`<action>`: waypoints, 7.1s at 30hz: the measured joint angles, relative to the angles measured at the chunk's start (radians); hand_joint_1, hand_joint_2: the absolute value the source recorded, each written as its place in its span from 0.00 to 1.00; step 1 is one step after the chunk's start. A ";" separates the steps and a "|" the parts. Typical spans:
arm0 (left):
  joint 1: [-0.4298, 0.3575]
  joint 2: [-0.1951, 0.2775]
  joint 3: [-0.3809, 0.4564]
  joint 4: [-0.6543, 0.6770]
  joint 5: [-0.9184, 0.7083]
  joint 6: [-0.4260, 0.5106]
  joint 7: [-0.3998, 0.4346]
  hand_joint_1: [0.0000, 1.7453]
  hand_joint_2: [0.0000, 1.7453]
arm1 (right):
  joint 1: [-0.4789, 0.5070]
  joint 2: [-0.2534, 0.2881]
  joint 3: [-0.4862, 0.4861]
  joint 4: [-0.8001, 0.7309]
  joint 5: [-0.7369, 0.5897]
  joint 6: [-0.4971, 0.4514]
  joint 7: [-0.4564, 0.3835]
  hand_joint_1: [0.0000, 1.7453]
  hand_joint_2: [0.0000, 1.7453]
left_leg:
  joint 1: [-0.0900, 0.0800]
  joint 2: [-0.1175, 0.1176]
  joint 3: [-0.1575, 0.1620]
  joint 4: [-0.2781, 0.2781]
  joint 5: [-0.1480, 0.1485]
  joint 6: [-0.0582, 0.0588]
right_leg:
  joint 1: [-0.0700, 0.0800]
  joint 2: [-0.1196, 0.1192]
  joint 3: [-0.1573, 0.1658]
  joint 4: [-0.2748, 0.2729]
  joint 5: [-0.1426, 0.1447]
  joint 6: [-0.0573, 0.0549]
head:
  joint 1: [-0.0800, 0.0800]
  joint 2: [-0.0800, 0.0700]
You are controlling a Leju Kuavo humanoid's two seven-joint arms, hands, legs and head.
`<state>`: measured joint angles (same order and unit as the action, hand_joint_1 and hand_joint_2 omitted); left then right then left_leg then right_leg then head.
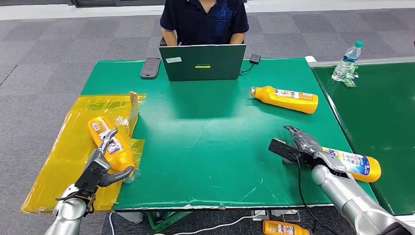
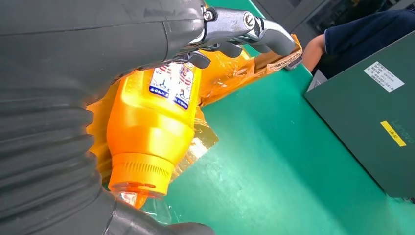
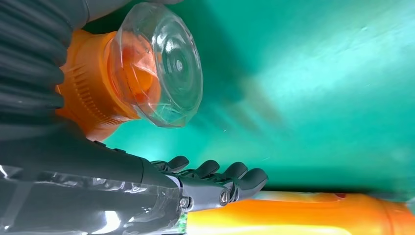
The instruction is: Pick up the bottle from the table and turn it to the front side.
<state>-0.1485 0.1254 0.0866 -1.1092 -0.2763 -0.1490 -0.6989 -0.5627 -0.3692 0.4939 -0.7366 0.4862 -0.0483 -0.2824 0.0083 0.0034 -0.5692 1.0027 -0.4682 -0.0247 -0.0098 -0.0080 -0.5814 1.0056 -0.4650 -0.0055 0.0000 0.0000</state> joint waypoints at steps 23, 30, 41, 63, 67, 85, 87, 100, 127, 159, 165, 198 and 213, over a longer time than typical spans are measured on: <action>-0.012 -0.001 0.000 0.033 0.010 0.003 0.000 0.00 1.00 | 0.046 -0.059 -0.040 -0.114 0.050 0.075 0.084 0.00 1.00 | -0.001 -0.001 -0.001 0.001 0.000 0.000 | 0.000 -0.001 -0.001 0.000 0.000 0.000 | 0.000 0.000; -0.010 -0.001 0.000 0.042 0.010 0.003 -0.002 0.00 1.00 | 0.118 -0.136 -0.069 -0.234 0.047 0.076 0.096 0.00 1.00 | -0.001 0.000 -0.003 0.001 -0.001 0.001 | -0.001 0.000 -0.003 0.000 0.000 0.000 | 0.000 0.000; -0.001 -0.001 0.002 0.044 0.004 0.004 -0.002 0.00 1.00 | 0.236 -0.176 -0.120 -0.395 0.169 0.125 0.197 0.00 1.00 | -0.001 0.001 -0.003 0.000 -0.001 0.002 | -0.001 0.000 -0.003 0.000 -0.001 0.001 | 0.000 0.000; 0.025 -0.005 0.018 0.017 0.002 0.004 0.007 0.00 1.00 | 0.266 -0.182 -0.140 -0.442 0.225 0.191 0.215 0.00 1.00 | -0.002 0.000 -0.002 0.000 -0.002 0.002 | -0.001 0.000 -0.001 0.000 -0.001 0.001 | 0.000 0.000; 0.025 -0.008 0.018 0.017 0.002 0.004 0.007 0.00 1.00 | 0.266 -0.179 -0.146 -0.441 0.226 0.193 0.215 0.00 1.00 | -0.002 0.000 -0.001 0.000 -0.002 0.002 | -0.001 0.000 -0.001 0.000 -0.001 0.001 | 0.000 0.000; 0.042 -0.022 0.030 -0.005 0.001 0.005 0.011 0.00 1.00 | 0.260 -0.142 -0.152 -0.404 0.227 0.180 0.181 1.00 1.00 | -0.001 0.002 -0.001 0.000 -0.002 0.002 | 0.000 0.001 0.000 0.000 -0.001 0.001 | 0.000 0.000; 0.044 -0.023 0.034 -0.009 0.001 0.005 0.013 0.00 1.00 | 0.256 -0.138 -0.152 -0.400 0.228 0.179 0.179 1.00 1.00 | -0.001 0.002 -0.001 0.000 -0.002 0.002 | 0.000 0.001 0.000 0.000 -0.001 0.001 | 0.000 0.000; 0.039 -0.025 0.045 0.001 -0.003 0.004 0.012 0.00 1.00 | 0.231 -0.108 -0.152 -0.365 0.235 0.167 0.174 1.00 1.00 | -0.001 0.002 0.000 0.000 -0.002 0.003 | 0.000 0.001 0.000 -0.001 0.000 0.001 | 0.000 0.000; -0.064 -0.065 -0.009 0.100 0.028 -0.010 -0.002 0.00 1.00 | -0.114 0.146 -0.155 -0.235 -0.002 0.055 0.018 1.00 1.00 | -0.001 0.004 -0.005 0.000 0.002 0.002 | 0.000 0.005 -0.006 0.000 0.003 0.002 | 0.000 0.000; -0.297 -0.178 -0.100 0.336 0.093 0.055 -0.002 0.00 1.00 | -0.387 0.547 -0.156 -0.028 -0.262 0.028 -0.112 1.00 1.00 | -0.001 0.004 -0.007 0.000 0.004 0.000 | 0.001 0.005 -0.009 0.001 0.005 0.001 | 0.000 0.000; -0.356 -0.206 -0.102 0.406 0.109 0.111 -0.002 0.00 1.00 | -0.387 0.621 -0.156 -0.034 -0.345 0.066 -0.153 1.00 1.00 | 0.000 0.004 -0.007 0.000 0.004 0.000 | 0.001 0.005 -0.009 0.001 0.005 0.001 | 0.000 0.000; -0.585 -0.368 -0.127 0.639 0.131 0.221 -0.003 0.00 1.00 | -0.385 0.723 -0.156 -0.165 -0.515 0.100 -0.108 1.00 1.00 | -0.001 0.003 -0.008 0.001 0.004 0.000 | 0.001 0.005 -0.009 0.001 0.005 0.001 | 0.000 0.000; -0.640 -0.428 -0.142 0.644 0.137 0.242 -0.003 0.00 1.00 | -0.343 0.731 -0.155 -0.187 -0.598 0.090 -0.126 1.00 1.00 | -0.001 0.003 -0.008 0.002 0.004 0.000 | 0.001 0.005 -0.009 0.001 0.005 0.001 | 0.000 0.000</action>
<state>-0.7886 -0.3027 -0.0557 -0.4656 -0.1392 0.0934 -0.7015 -0.9057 0.3616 0.3388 -0.9238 -0.1116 0.0417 -0.4087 0.0078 0.0067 -0.5768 1.0044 -0.4641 -0.0244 -0.0086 -0.0030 -0.5903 1.0067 -0.4599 -0.0043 0.0000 0.0000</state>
